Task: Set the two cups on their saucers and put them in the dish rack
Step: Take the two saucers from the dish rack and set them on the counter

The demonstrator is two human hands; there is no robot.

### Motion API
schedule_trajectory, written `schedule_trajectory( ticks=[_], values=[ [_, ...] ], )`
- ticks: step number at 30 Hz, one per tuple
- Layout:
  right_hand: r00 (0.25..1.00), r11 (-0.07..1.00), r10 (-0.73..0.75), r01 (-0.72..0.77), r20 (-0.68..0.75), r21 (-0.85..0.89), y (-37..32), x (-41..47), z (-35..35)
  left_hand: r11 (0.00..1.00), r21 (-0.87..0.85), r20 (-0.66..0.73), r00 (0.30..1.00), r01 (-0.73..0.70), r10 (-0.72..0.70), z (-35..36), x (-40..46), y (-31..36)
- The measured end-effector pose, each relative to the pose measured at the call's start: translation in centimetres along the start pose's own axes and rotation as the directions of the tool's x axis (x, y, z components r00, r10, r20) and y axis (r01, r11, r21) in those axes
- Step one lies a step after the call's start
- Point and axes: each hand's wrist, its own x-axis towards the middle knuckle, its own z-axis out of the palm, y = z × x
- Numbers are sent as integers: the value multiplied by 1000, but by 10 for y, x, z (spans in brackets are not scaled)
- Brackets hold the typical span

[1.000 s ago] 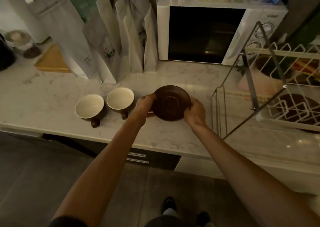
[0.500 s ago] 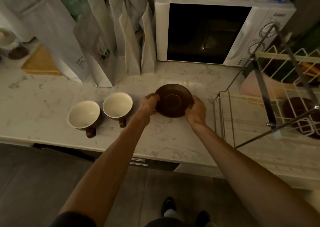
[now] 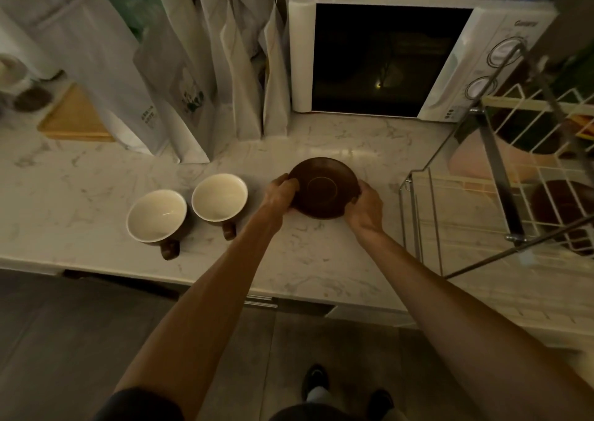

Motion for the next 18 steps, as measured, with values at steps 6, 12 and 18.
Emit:
schedule_trajectory(
  ticks=[6,12,18],
  values=[
    [1000,1000,-6,6,22,-5,-2,-2,-3,1000,25,29,1000,1,-2,0,3,-2],
    [996,996,-12,20,92,-86,-6,-11,-9,966,229,9,992,-123,125,-2,-5,-11],
    [970,907,-237,240,51,-345,-12,-38,-19,707,651,70,949,-277,307,-11,-34,-9]
  ],
)
